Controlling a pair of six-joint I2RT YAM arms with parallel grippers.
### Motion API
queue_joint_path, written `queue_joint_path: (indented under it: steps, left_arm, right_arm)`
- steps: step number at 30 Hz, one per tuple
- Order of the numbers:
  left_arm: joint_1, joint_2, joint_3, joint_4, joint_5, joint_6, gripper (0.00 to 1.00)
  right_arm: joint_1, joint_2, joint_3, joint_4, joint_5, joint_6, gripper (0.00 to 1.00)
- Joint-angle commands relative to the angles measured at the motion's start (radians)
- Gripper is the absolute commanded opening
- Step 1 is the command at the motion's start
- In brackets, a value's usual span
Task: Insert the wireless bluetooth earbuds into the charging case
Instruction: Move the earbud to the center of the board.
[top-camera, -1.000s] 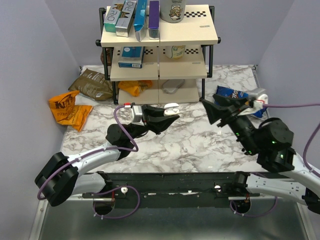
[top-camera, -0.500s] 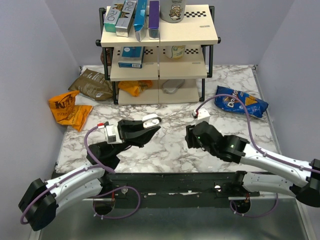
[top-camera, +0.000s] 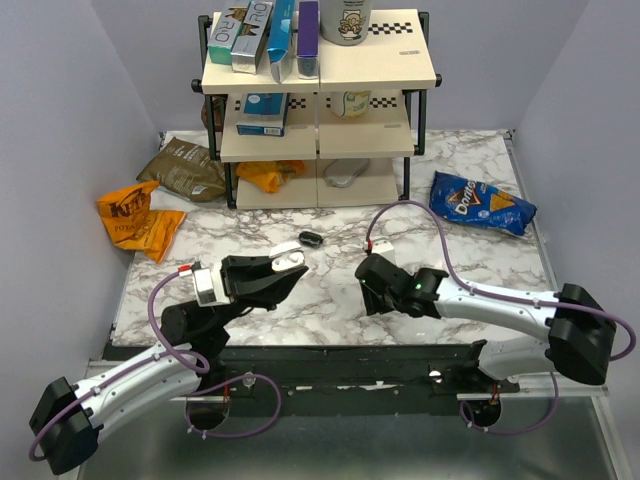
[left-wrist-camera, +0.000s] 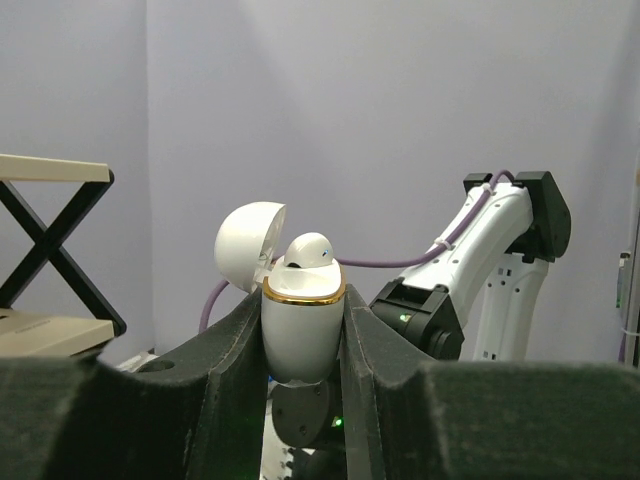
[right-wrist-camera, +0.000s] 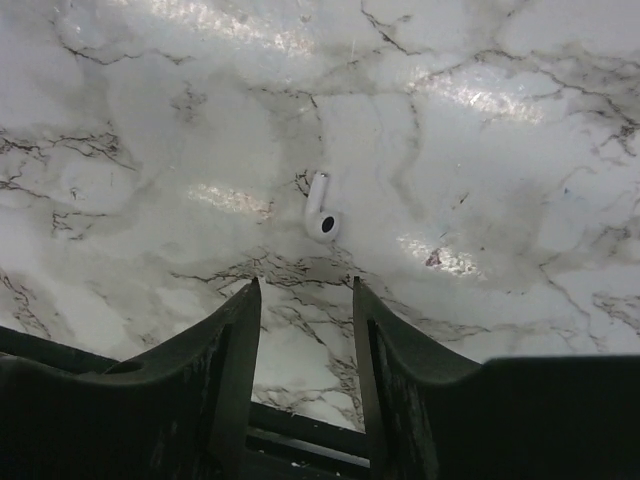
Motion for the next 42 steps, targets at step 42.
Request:
queue_joint_path:
  steps: [42]
  left_arm:
    - [-0.091,-0.04,-0.047,-0.066,-0.096,0.086,0.0]
  right_arm:
    - [-0.18,0.178,-0.007,0.183,-0.026,-0.101,0.01]
